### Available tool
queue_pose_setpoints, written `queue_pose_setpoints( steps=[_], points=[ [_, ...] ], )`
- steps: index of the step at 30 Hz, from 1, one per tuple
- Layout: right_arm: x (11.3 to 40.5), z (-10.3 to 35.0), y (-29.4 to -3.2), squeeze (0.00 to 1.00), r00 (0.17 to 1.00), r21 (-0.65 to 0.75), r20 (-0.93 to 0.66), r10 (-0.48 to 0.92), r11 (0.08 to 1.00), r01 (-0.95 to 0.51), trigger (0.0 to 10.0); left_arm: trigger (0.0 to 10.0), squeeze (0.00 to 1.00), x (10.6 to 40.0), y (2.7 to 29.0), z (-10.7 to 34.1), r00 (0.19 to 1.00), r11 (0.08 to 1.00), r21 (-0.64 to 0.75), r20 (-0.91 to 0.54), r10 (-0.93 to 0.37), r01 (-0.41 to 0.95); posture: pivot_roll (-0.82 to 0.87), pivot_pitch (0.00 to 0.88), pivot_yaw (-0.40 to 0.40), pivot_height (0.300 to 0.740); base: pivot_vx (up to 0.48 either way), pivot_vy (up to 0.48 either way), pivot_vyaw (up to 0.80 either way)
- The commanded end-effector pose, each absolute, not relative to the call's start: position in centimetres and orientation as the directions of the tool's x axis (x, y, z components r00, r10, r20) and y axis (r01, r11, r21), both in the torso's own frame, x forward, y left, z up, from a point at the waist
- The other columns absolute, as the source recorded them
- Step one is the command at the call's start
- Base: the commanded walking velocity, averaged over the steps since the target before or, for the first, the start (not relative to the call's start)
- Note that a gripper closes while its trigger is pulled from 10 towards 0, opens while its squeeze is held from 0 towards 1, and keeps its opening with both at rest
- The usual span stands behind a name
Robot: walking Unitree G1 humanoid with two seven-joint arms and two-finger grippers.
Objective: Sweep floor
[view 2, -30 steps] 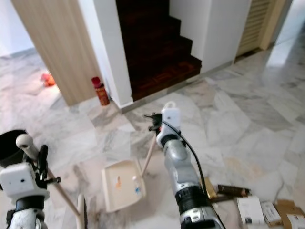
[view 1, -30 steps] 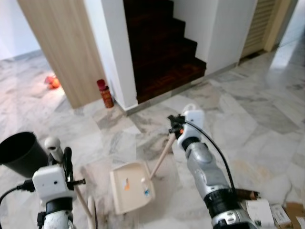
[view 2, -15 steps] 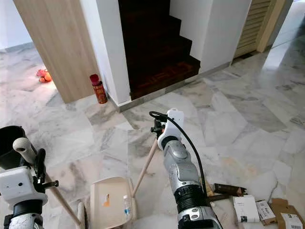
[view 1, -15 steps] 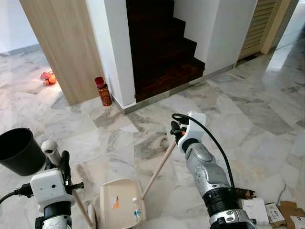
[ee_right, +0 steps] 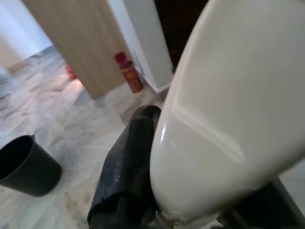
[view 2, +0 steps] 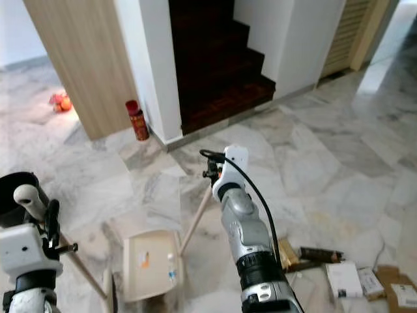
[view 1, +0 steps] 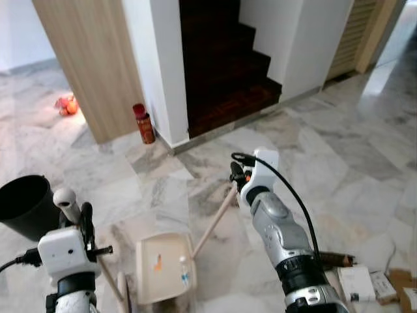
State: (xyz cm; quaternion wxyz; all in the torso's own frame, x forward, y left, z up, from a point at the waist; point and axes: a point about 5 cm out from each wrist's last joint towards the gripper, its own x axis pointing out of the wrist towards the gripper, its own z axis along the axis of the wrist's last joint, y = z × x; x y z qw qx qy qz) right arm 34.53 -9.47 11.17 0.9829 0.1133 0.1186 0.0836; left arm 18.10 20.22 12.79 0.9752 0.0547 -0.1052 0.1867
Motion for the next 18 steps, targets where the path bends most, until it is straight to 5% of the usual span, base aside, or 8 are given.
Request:
queue_pose_setpoints(
  steps=[1, 13, 18],
  points=[
    [35.02, 13.41, -8.75, 0.0, 0.969, 0.252, -0.126, 0.212, 0.952, -0.176, 10.0, 10.0, 0.0, 18.08, 20.57, 13.69, 0.896, 0.919, 0.074, 0.265, 0.357, -0.388, -0.05, 0.036, 0.059, 0.74, 0.0, 0.382, 0.0],
    [34.95, 13.44, -8.73, 0.0, 0.969, 0.259, -0.125, 0.212, 0.95, -0.175, 10.0, 10.0, 0.0, 18.01, 20.58, 13.72, 0.898, 0.919, 0.075, 0.259, 0.357, -0.387, -0.04, 0.042, 0.061, 0.74, 0.0, 0.382, 0.67],
    [34.9, 13.4, -8.62, 0.0, 0.968, 0.268, -0.128, 0.218, 0.947, -0.178, 10.0, 10.0, 0.0, 17.99, 20.61, 13.74, 0.899, 0.919, 0.076, 0.257, 0.356, -0.386, -0.04, 0.043, 0.061, 0.74, 0.0, 0.382, 0.08]
  ],
)
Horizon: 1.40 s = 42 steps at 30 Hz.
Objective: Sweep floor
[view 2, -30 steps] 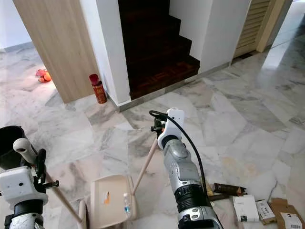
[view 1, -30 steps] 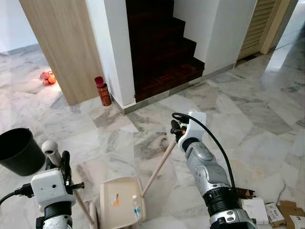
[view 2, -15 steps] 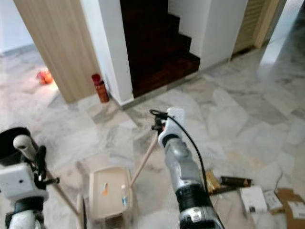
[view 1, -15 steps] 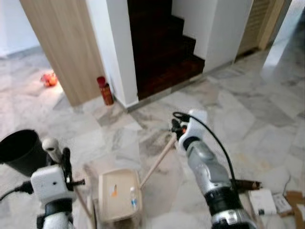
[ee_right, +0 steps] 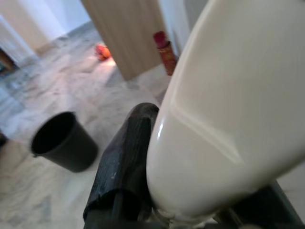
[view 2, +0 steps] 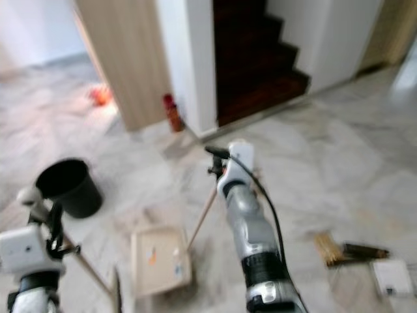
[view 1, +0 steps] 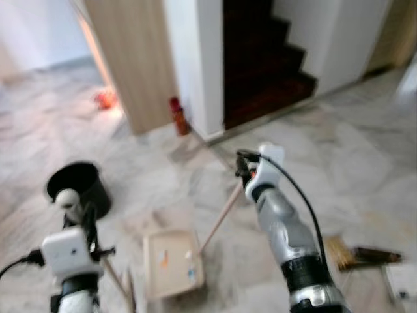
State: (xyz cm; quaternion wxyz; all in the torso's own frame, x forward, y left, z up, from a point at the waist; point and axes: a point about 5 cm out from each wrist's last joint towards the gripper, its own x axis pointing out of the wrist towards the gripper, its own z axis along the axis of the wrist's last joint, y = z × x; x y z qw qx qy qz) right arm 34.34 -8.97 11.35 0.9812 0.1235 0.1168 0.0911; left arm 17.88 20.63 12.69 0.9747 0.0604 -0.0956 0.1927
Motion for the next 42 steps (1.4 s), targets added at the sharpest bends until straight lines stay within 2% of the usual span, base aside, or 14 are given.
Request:
queue_pose_setpoints(
  steps=[1, 18, 35, 42],
  points=[
    [34.89, 13.41, -8.6, 0.0, 0.967, 0.265, -0.127, 0.219, 0.947, -0.179, 10.0, 10.0, 0.0, 17.98, 20.61, 13.75, 0.899, 0.919, 0.076, 0.256, 0.356, -0.386, -0.04, 0.043, 0.062, 0.74, 0.0, 0.382, 0.0],
    [34.82, 13.33, -8.34, 0.0, 0.963, 0.272, -0.132, 0.234, 0.943, -0.192, 10.0, 10.0, 0.0, 17.95, 20.6, 13.73, 0.901, 0.919, 0.082, 0.248, 0.355, -0.385, -0.03, 0.048, 0.066, 0.74, 0.0, 0.376, 0.0],
    [34.8, 13.34, -8.11, 0.0, 0.96, 0.27, -0.129, 0.247, 0.941, -0.206, 10.0, 10.0, 0.0, 18.1, 20.49, 13.8, 0.905, 0.92, 0.092, 0.244, 0.349, -0.38, -0.03, 0.041, 0.069, 0.74, 0.0, 0.0, 0.13],
    [34.77, 13.4, -8.03, 0.0, 0.956, 0.257, -0.126, 0.266, 0.939, -0.227, 10.0, 10.0, 0.0, 18.04, 20.58, 13.71, 0.905, 0.918, 0.096, 0.235, 0.355, -0.385, -0.03, 0.05, 0.069, 0.74, 0.304, 0.0, 0.11]
  ],
)
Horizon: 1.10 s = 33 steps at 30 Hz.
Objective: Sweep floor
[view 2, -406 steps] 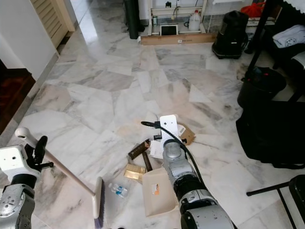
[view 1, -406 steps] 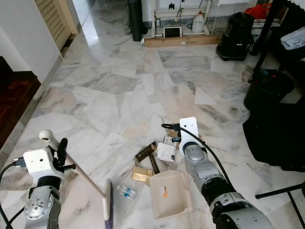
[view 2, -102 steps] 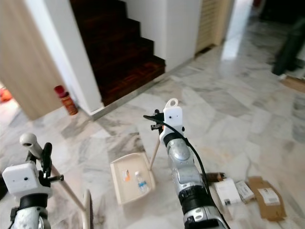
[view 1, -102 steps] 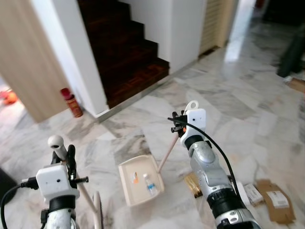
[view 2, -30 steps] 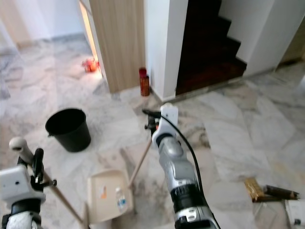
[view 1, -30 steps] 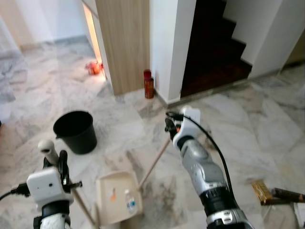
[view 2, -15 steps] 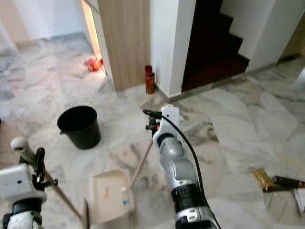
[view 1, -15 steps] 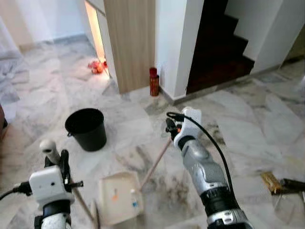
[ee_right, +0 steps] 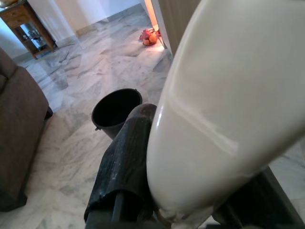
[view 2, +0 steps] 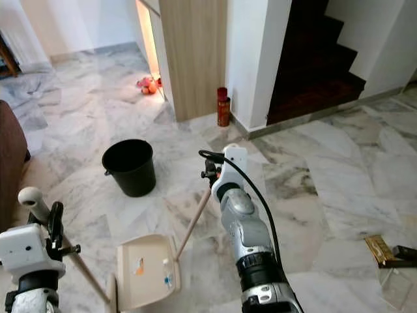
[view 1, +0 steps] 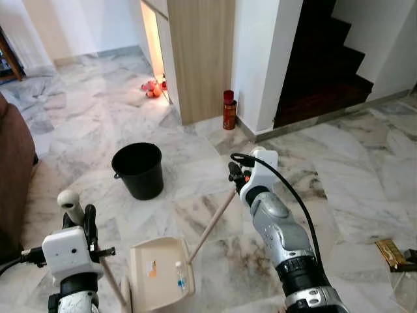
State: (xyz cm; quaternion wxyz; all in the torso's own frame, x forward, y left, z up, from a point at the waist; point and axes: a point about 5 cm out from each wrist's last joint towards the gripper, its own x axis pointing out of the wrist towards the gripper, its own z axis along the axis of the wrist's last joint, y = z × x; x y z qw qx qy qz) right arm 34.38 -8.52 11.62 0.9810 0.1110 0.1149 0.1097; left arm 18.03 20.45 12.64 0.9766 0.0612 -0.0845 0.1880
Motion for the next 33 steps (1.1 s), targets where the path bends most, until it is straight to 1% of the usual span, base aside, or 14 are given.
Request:
queue_pose_setpoints(
  steps=[1, 13, 22, 27, 33],
  points=[
    [34.77, 13.4, -8.03, 0.0, 0.956, 0.257, -0.126, 0.266, 0.939, -0.227, 10.0, 10.0, 0.0, 18.04, 20.58, 13.71, 0.905, 0.918, 0.096, 0.235, 0.355, -0.385, -0.03, 0.05, 0.069, 0.74, 0.337, 0.0, 0.8],
    [34.57, 13.39, -7.78, 0.0, 0.947, 0.272, -0.124, 0.296, 0.928, -0.255, 10.0, 10.0, 0.0, 17.92, 20.7, 13.7, 0.902, 0.913, 0.101, 0.229, 0.365, -0.395, -0.02, 0.061, 0.069, 0.74, 0.397, 0.0, 0.64],
    [34.57, 13.35, -7.74, 0.0, 0.945, 0.29, -0.122, 0.304, 0.921, -0.259, 10.0, 10.0, 0.0, 17.9, 20.76, 13.65, 0.903, 0.912, 0.103, 0.225, 0.367, -0.397, -0.02, 0.062, 0.067, 0.74, 0.408, 0.0, 0.0],
    [34.55, 13.41, -7.75, 0.0, 0.943, 0.262, -0.119, 0.311, 0.926, -0.273, 10.0, 10.0, 0.0, 17.9, 20.73, 13.65, 0.903, 0.912, 0.103, 0.225, 0.367, -0.397, -0.02, 0.064, 0.067, 0.74, 0.408, 0.0, 0.0],
    [34.53, 13.49, -7.64, 0.0, 0.941, 0.262, -0.114, 0.319, 0.923, -0.281, 10.0, 10.0, 0.0, 17.91, 20.67, 13.65, 0.902, 0.911, 0.104, 0.224, 0.369, -0.398, -0.02, 0.066, 0.065, 0.74, 0.409, 0.0, 0.75]
  ],
)
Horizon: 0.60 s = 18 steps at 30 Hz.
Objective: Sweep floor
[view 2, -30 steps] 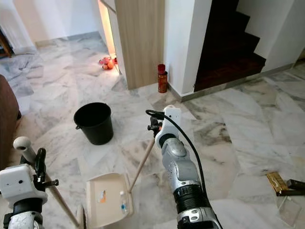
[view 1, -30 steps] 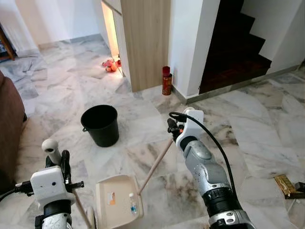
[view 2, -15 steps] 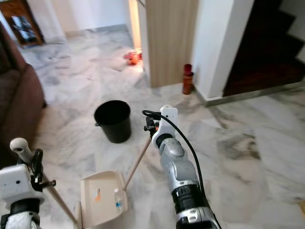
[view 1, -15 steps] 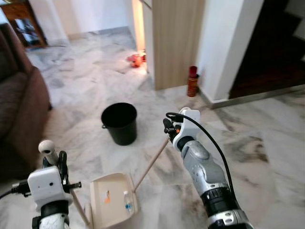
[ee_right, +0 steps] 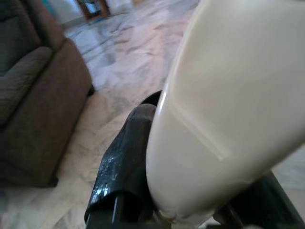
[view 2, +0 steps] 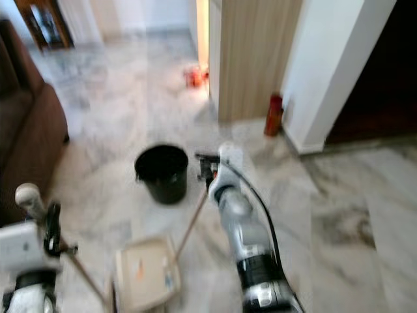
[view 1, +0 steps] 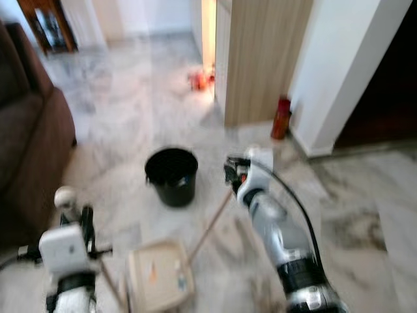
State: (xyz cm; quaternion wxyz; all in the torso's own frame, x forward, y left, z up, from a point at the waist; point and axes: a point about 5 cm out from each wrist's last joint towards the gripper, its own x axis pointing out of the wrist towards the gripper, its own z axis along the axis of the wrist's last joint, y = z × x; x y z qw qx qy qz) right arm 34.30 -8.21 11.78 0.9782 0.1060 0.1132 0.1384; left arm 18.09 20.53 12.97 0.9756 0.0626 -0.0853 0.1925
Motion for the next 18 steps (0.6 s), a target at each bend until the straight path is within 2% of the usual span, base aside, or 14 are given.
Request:
queue_pose_setpoints(
  steps=[1, 16, 18],
  points=[
    [34.52, 13.48, -7.63, 0.0, 0.941, 0.265, -0.114, 0.319, 0.923, -0.281, 10.0, 10.0, 0.0, 17.91, 20.66, 13.64, 0.902, 0.911, 0.103, 0.224, 0.369, -0.398, -0.02, 0.066, 0.065, 0.74, 0.409, 0.0, 0.0],
    [34.47, 13.51, -7.51, 0.0, 0.938, 0.267, -0.111, 0.327, 0.919, -0.289, 10.0, 10.0, 0.0, 17.94, 20.63, 13.53, 0.905, 0.912, 0.109, 0.219, 0.366, -0.395, -0.02, 0.065, 0.065, 0.74, 0.407, 0.0, 0.0],
    [34.49, 13.55, -7.6, 0.0, 0.942, 0.266, -0.11, 0.318, 0.922, -0.281, 10.0, 10.0, 0.0, 17.96, 20.55, 13.51, 0.908, 0.916, 0.107, 0.219, 0.358, -0.387, -0.02, 0.065, 0.065, 0.74, 0.163, 0.0, 0.0]
  ],
)
